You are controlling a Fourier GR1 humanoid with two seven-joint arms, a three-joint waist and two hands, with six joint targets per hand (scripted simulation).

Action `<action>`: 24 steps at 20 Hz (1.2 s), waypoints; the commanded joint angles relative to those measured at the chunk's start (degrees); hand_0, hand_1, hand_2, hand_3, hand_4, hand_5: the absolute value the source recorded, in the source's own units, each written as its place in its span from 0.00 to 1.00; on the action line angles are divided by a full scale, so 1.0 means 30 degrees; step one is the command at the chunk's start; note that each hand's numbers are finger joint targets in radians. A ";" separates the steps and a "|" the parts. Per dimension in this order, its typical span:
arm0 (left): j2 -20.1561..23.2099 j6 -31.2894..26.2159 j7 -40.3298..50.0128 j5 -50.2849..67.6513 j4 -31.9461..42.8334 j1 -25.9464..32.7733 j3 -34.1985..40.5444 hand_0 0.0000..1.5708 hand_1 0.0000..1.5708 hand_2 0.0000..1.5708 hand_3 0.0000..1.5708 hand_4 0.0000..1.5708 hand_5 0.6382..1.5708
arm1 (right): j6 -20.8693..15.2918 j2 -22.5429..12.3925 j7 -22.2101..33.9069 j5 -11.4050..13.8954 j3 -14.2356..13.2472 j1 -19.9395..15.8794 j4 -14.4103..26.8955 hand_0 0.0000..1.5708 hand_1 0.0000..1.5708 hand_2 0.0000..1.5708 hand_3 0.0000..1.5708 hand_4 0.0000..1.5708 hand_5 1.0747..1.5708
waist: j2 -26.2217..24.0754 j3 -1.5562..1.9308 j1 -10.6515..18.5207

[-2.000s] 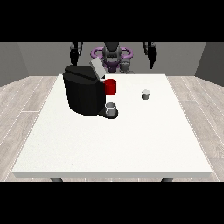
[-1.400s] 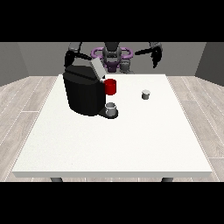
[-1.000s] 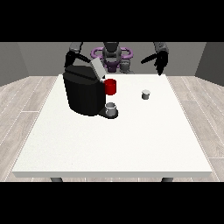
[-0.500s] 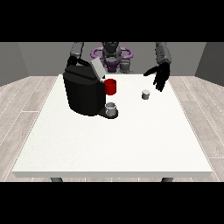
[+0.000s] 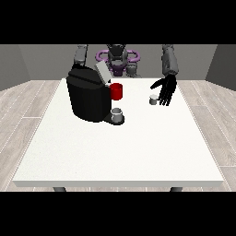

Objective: Insert the coffee pod into the coffee machine and close the lid

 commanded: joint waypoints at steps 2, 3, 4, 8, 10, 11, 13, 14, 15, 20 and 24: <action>-0.1115 0.2130 -0.0112 -0.1942 0.1312 -0.1081 -0.0641 0.48 0.48 0.56 0.40 0.00 1.00 | -0.0160 -0.0037 0.1453 0.0342 -0.0092 -0.1208 0.0564 0.00 0.00 0.00 0.00 0.00 1.00 | -0.0366 -0.0004 0.0107; -0.0634 0.1854 -0.1301 -0.1661 0.2181 -0.0980 -0.0041 0.60 0.60 0.62 0.42 0.00 1.00 | -0.0009 0.0231 -0.0227 0.0259 0.0200 0.0427 0.0951 0.00 0.00 0.00 0.00 0.00 1.00 | -0.0494 -0.0002 0.0019; -0.0930 0.2835 -0.0634 -0.2423 0.2082 -0.1413 -0.0401 0.60 0.60 0.61 0.44 0.05 1.00 | -0.0635 0.0463 -0.0241 0.0684 0.0365 -0.0505 0.1337 0.00 0.00 0.00 0.00 0.00 1.00 | 0.0206 -0.0001 0.0151; -0.0367 0.3423 -0.1924 -0.3711 0.2594 -0.1343 -0.0982 0.68 0.68 0.72 0.59 0.30 1.00 | 0.0449 -0.0257 0.0221 0.0161 -0.0035 -0.0079 0.1234 0.00 0.00 0.00 0.00 0.00 1.00 | -0.0435 -0.0001 -0.0208; -0.0725 0.3770 -0.1113 -0.4900 0.2770 -0.1810 -0.1850 0.60 0.60 0.66 0.55 0.27 1.00 | 0.0141 0.0289 0.0017 0.0179 0.0028 -0.1387 0.1635 0.00 0.00 0.00 0.00 0.00 1.00 | 0.0083 0.0004 0.0044; -0.0828 0.3796 -0.0536 -0.4932 0.2756 -0.2156 -0.1685 0.59 0.59 0.65 0.54 0.26 1.00 | 0.1236 -0.0435 -0.1187 -0.0840 -0.0732 -0.0981 0.2045 0.00 0.00 0.00 0.00 0.00 1.00 | 0.0124 0.0011 -0.0462; -0.0384 0.3844 -0.1352 -0.5824 0.3430 -0.2088 -0.2199 0.48 0.48 0.61 0.52 0.22 1.00 | 0.0059 0.0238 -0.0558 -0.0066 -0.0443 -0.1532 0.2089 0.00 0.00 0.00 0.00 0.00 1.00 | 0.0406 0.0004 0.0003; -0.0436 0.3508 -0.1010 -0.5999 0.4003 -0.1411 -0.2304 0.53 0.53 0.64 0.55 0.22 1.00 | 0.0513 0.0133 -0.0305 -0.0049 0.0001 -0.0089 0.1699 0.00 0.00 0.00 0.00 0.00 1.00 | -0.0711 0.0002 -0.0379; -0.0066 0.3002 -0.1755 -0.6136 0.4209 -0.1532 -0.2530 0.56 0.56 0.65 0.56 0.22 1.00 | 0.0443 0.0150 -0.0517 -0.0118 -0.0157 -0.0527 0.1774 0.00 0.00 0.00 0.00 0.00 1.00 | -0.0238 0.0002 -0.0299; -0.0322 0.3070 -0.1063 -0.7176 0.5686 -0.2617 -0.2429 0.50 0.50 0.61 0.54 0.25 1.00 | -0.0356 0.0476 -0.0878 -0.0502 0.0309 -0.0197 0.2424 0.00 0.00 0.00 0.00 0.00 1.00 | -0.0259 0.0001 -0.0359; -0.0591 0.2926 -0.1895 -0.7521 0.6018 -0.3144 -0.2471 0.55 0.55 0.65 0.59 0.26 1.00 | -0.0918 -0.0092 -0.0732 0.0712 -0.0486 -0.0971 0.3228 0.00 0.00 0.00 0.00 0.00 1.00 | -0.0253 -0.0002 -0.0032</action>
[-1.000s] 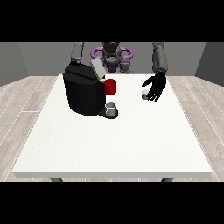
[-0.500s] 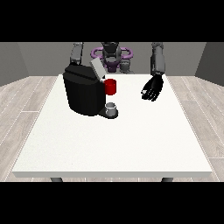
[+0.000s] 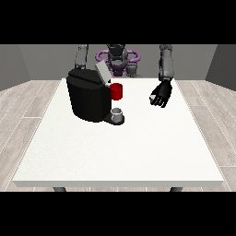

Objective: Insert the coffee pod into the coffee machine and close the lid

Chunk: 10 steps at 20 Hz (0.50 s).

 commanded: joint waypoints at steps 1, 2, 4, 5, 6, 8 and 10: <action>-0.0189 -0.0319 -0.0547 -0.0751 0.0968 0.0262 -0.0276 0.58 0.58 0.67 0.61 0.26 1.00 | -0.0225 -0.0371 0.0659 0.0343 -0.0253 0.0412 0.0410 0.00 0.00 0.00 0.00 0.00 1.00 | -0.0904 -0.0050 0.0253; 0.0380 -0.0005 -0.1240 -0.0475 0.1544 -0.0233 0.0339 0.66 0.66 0.71 0.64 0.25 1.00 | 0.0126 -0.0989 0.1679 0.0533 -0.0213 -0.0033 -0.0447 0.00 0.00 0.00 0.00 0.00 1.00 | -0.0510 -0.0058 -0.0211; -0.0706 0.0047 -0.0929 -0.0848 0.1299 -0.0454 0.0133 0.73 0.73 0.80 0.74 0.30 1.00 | -0.0179 -0.0309 0.0786 0.0453 -0.0167 0.0294 0.0491 0.00 0.00 0.00 0.00 0.00 1.00 | -0.1138 -0.0050 0.0199; -0.1171 -0.0691 0.0013 -0.0633 0.0645 -0.0995 -0.0010 0.76 0.76 0.82 0.77 0.32 1.00 | -0.1469 0.0210 0.0349 0.0889 0.0867 0.1228 0.1137 0.00 0.00 0.00 0.00 0.00 1.00 | -0.1639 -0.0045 0.0263; -0.1152 -0.0519 -0.0708 -0.0418 0.0480 -0.0862 0.0251 0.81 0.81 0.83 0.79 0.32 1.00 | -0.0100 -0.0972 0.0402 0.0267 -0.0767 -0.0099 0.1431 0.00 0.00 0.00 0.00 0.00 1.00 | -0.1451 -0.0046 0.0686; -0.1196 -0.0911 -0.2135 0.0897 0.0351 -0.0950 0.1097 0.90 0.90 0.89 0.85 0.31 1.00 | -0.0556 -0.0696 0.0326 0.0457 -0.0655 0.0176 0.1385 0.00 0.00 0.00 0.00 0.00 1.00 | -0.1398 -0.0048 0.0956; -0.1249 -0.1789 -0.1859 0.1180 0.0596 -0.1699 0.1419 0.92 0.92 0.91 0.87 0.33 1.00 | -0.0308 -0.0438 0.0904 0.0927 0.0211 0.0505 0.1121 0.00 0.00 0.00 0.00 0.00 1.00 | -0.1906 -0.0050 0.0428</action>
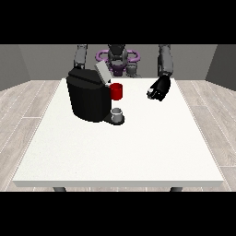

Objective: Insert the coffee pod into the coffee machine and close the lid

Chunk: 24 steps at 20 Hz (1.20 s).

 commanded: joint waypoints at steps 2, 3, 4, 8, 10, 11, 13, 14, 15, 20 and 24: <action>-0.0541 -0.1432 -0.0060 0.0572 0.0435 -0.0404 0.0600 0.92 0.92 0.91 0.86 0.34 1.00 | -0.0318 0.0247 0.0571 0.0533 0.0376 0.0401 -0.0054 0.00 0.00 0.00 0.00 0.00 1.00 | -0.1021 -0.0003 -0.0102; -0.0825 -0.2821 0.1105 0.0843 -0.0184 -0.1187 0.0505 0.90 0.90 0.90 0.85 0.33 1.00 | 0.0029 -0.0271 0.0944 0.0132 -0.0351 -0.0194 0.0810 0.00 0.00 0.00 0.00 0.00 1.00 | -0.1641 0.0004 0.0333; -0.0606 -0.2874 0.0416 0.0370 -0.1087 -0.1093 0.0001 0.90 0.90 0.89 0.84 0.33 1.00 | -0.0414 -0.0347 -0.0807 0.0103 -0.0971 -0.0086 0.2329 0.00 0.00 0.00 0.00 0.00 1.00 | -0.1315 0.0008 0.1129; -0.0744 -0.5053 0.2690 0.0951 -0.0897 -0.3611 0.0612 0.89 0.89 0.89 0.85 0.34 1.00 | 0.0515 -0.0205 -0.0655 -0.0067 -0.0260 0.0246 0.1660 0.00 0.00 0.00 0.00 0.00 1.00 | -0.2249 0.0018 -0.0293; -0.0909 -0.5186 0.2119 0.0842 -0.1426 -0.3301 0.0466 0.91 0.91 0.89 0.85 0.35 1.00 | 0.0307 0.0007 -0.0241 0.0012 -0.0245 0.0138 0.1681 0.00 0.00 0.00 0.00 0.00 1.00 | -0.2438 0.0006 0.0240; -0.0527 -0.5263 0.2123 0.0734 -0.1423 -0.4371 0.0630 0.89 0.89 0.89 0.85 0.38 1.00 | -0.0268 0.0390 -0.0727 -0.0044 -0.0515 -0.0750 0.1989 0.00 0.00 0.00 0.00 0.00 1.00 | -0.1244 0.0008 0.0090; -0.0062 -0.6272 0.2208 0.1090 -0.1187 -0.4069 0.0973 0.85 0.85 0.87 0.86 0.36 1.00 | 0.0203 0.0663 -0.0256 -0.0174 0.0173 0.0489 0.0857 0.00 0.00 0.00 0.00 0.00 1.00 | -0.2860 0.0003 -0.0376; -0.0689 -0.6068 0.2252 0.0609 -0.1804 -0.4038 0.0376 0.85 0.85 0.87 0.86 0.36 1.00 | 0.0237 0.0278 -0.0248 -0.0394 -0.0474 -0.0102 0.1315 0.00 0.00 0.00 0.00 0.00 1.00 | -0.2509 0.0004 -0.0009; -0.1615 -0.6294 0.3419 0.0663 -0.2361 -0.4626 0.0236 0.85 0.85 0.87 0.86 0.36 1.00 | 0.0612 -0.0233 -0.0381 -0.1013 -0.1379 -0.0917 0.2187 0.00 0.00 0.00 0.00 0.00 1.00 | -0.2497 0.0010 0.0545; -0.2064 -0.6511 0.3922 0.1100 -0.2236 -0.5189 0.0983 0.90 0.90 0.90 0.88 0.34 1.00 | 0.1161 -0.0613 -0.1048 -0.1161 -0.1122 -0.0324 0.1365 0.00 0.00 0.00 0.00 0.00 1.00 | -0.2440 0.0005 -0.0491; -0.0611 -0.7161 0.5009 0.1958 -0.1246 -0.7456 0.2914 0.78 0.78 0.81 0.82 0.32 1.00 | 0.0785 -0.0489 -0.0716 -0.0919 -0.0952 -0.1056 0.0565 0.00 0.00 0.00 0.00 0.00 1.00 | -0.1290 0.0001 -0.1792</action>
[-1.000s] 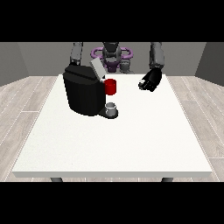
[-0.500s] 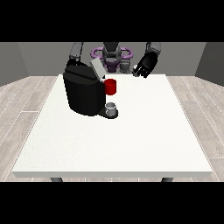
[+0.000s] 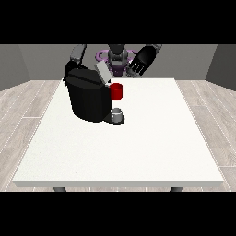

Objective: Insert the coffee pod into the coffee machine and close the lid

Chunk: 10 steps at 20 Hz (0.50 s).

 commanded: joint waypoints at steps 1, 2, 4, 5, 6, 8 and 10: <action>0.0707 -0.0734 0.0976 0.0639 0.0465 -0.2029 0.1303 0.79 0.79 0.81 0.81 0.32 1.00 | 0.0246 -0.0082 0.0250 0.0096 0.0252 -0.0671 -0.0569 0.00 0.00 0.00 0.00 0.00 1.00 | 0.0753 -0.0004 -0.0870; 0.1090 0.0039 0.0066 0.0461 0.0666 -0.1275 0.1378 0.76 0.76 0.79 0.80 0.31 1.00 | 0.0194 0.0024 0.0877 0.0130 0.0483 -0.0251 -0.1519 0.00 0.00 0.00 0.00 0.00 1.00 | 0.0708 -0.0011 -0.1377; 0.0521 -0.0352 0.1796 0.0521 0.0567 -0.2862 0.1465 0.81 0.81 0.82 0.81 0.31 1.00 | 0.0320 -0.0432 0.0441 0.0218 0.0186 -0.0735 -0.0879 0.00 0.00 0.00 0.00 0.00 1.00 | 0.0957 -0.0001 -0.1567; 0.0777 -0.0745 0.1475 0.0752 0.0911 -0.3142 0.1700 0.80 0.80 0.82 0.81 0.31 1.00 | -0.0579 0.0285 0.1047 0.0642 0.0521 -0.1403 -0.1254 0.00 0.00 0.00 0.00 0.02 1.00 | 0.1399 -0.0005 -0.1463; 0.0540 -0.0592 0.1566 0.0632 0.0659 -0.3391 0.1530 0.77 0.77 0.81 0.80 0.30 1.00 | -0.0194 -0.0132 0.1117 0.0295 0.0084 -0.1760 -0.1057 0.00 0.00 0.00 0.00 0.00 1.00 | 0.1515 -0.0003 -0.1360; 0.1670 0.0278 0.1147 -0.0039 0.0955 -0.3812 0.1571 0.74 0.74 0.79 0.81 0.31 1.00 | 0.0475 -0.0511 0.1633 0.0039 0.0141 -0.2397 -0.1872 0.00 0.00 0.00 0.00 0.17 1.00 | 0.2636 -0.0006 -0.2327; 0.0882 -0.0214 0.1812 0.0071 0.0748 -0.3904 0.1352 0.78 0.78 0.81 0.80 0.31 1.00 | 0.0250 -0.0476 0.0873 -0.0398 -0.0577 -0.2042 -0.1016 0.00 0.00 0.00 0.00 0.12 1.00 | 0.2307 0.0001 -0.1619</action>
